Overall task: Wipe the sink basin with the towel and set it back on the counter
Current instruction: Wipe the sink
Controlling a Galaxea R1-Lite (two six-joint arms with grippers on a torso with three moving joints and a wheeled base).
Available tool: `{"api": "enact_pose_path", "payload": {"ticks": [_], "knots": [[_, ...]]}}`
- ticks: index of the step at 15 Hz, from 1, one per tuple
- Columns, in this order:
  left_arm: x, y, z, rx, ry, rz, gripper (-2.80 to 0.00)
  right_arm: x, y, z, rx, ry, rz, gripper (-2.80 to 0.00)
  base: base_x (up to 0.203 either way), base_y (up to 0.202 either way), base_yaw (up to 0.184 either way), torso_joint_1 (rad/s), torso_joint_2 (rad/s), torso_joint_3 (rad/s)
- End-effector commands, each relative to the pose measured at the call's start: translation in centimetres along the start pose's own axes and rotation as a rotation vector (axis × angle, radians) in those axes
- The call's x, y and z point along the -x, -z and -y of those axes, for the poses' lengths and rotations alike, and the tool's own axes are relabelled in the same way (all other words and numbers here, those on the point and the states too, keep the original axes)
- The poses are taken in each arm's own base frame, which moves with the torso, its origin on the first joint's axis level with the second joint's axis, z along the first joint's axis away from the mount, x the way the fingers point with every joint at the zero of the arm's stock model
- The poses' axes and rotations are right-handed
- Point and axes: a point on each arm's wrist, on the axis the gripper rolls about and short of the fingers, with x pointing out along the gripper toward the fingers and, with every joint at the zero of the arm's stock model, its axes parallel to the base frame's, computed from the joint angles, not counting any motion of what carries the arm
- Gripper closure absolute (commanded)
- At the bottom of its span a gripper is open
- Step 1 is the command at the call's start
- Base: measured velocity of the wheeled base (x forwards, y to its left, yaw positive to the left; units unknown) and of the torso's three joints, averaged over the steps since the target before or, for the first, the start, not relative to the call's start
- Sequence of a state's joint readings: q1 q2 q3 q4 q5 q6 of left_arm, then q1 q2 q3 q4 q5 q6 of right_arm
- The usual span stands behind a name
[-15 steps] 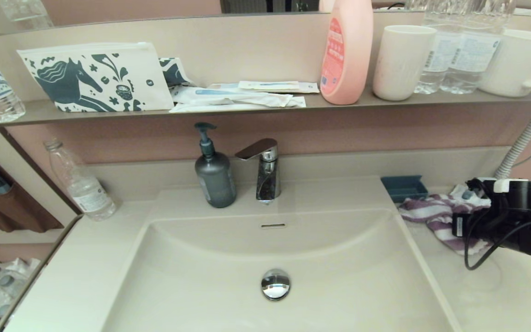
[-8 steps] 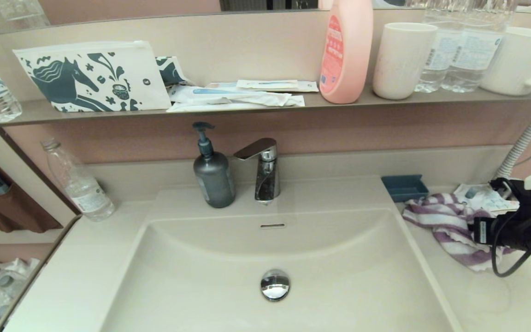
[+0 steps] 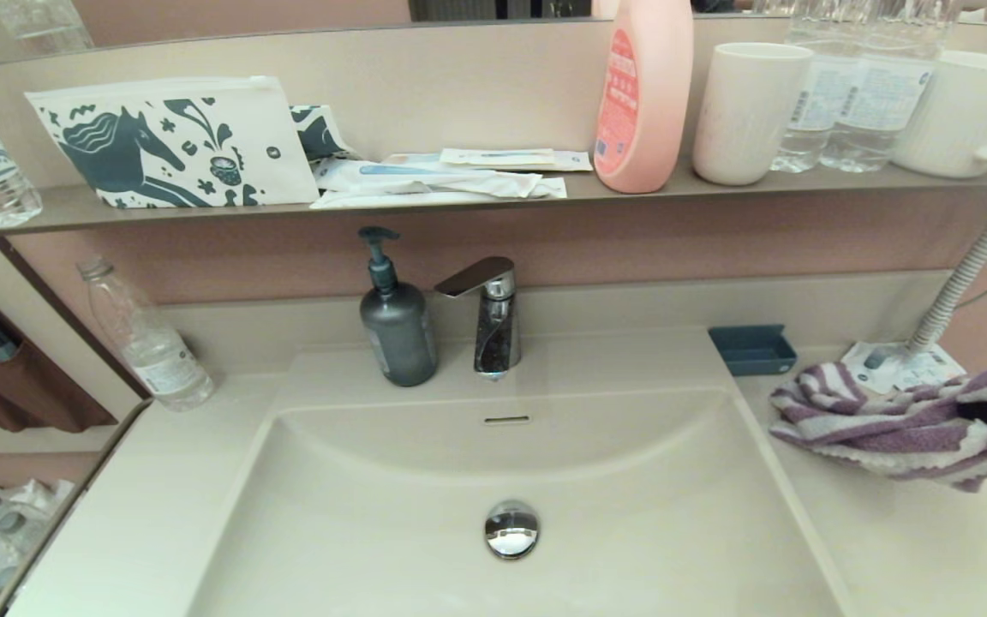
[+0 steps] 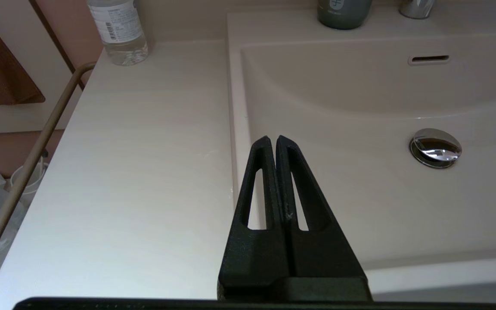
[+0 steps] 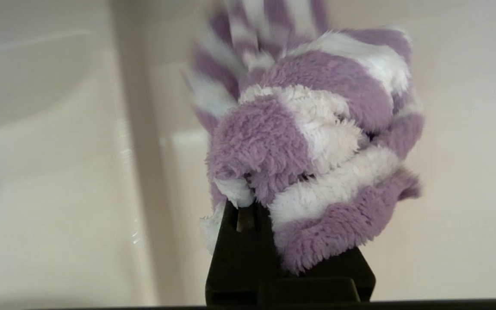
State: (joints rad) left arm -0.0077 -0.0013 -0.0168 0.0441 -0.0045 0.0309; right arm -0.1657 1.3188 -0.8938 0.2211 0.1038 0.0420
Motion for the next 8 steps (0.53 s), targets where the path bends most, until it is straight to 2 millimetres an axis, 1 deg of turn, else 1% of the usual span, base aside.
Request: {"api": "enact_pose_path", "payload": {"ticks": [1, 3, 4, 6, 7, 8], "knots": [[0.0, 0.0, 0.0, 0.000, 0.000, -0.002, 0.00, 5.5, -0.5, -0.7, 0.003, -0.008, 0.036, 0.00, 0.000, 0.000, 0.000, 0.000, 0.00, 0.000], [0.0, 0.0, 0.0, 0.000, 0.000, -0.001, 0.00, 9.0, -0.8, -0.8, -0.028, 0.031, -0.007, 0.00, 0.000, 0.000, 0.000, 0.000, 0.00, 0.000], [0.0, 0.0, 0.0, 0.000, 0.000, -0.002, 0.00, 10.4, -0.8, -0.6, -0.043, 0.082, 0.006, 0.00, 0.000, 0.000, 0.000, 0.000, 0.00, 0.000], [0.0, 0.0, 0.0, 0.000, 0.000, -0.002, 0.00, 10.8, -0.7, 0.0, -0.053, 0.167, 0.011, 0.00, 0.000, 0.000, 0.000, 0.000, 0.00, 0.000], [0.0, 0.0, 0.0, 0.000, 0.000, -0.002, 0.00, 10.8, -0.7, 0.3, -0.054, 0.194, 0.003, 0.00, 0.000, 0.000, 0.000, 0.000, 0.00, 0.000], [0.0, 0.0, 0.0, 0.000, 0.000, -0.002, 0.00, 10.1, -0.3, 0.8, -0.062, 0.236, -0.040, 0.00, 0.000, 0.000, 0.000, 0.000, 0.00, 0.000]]}}
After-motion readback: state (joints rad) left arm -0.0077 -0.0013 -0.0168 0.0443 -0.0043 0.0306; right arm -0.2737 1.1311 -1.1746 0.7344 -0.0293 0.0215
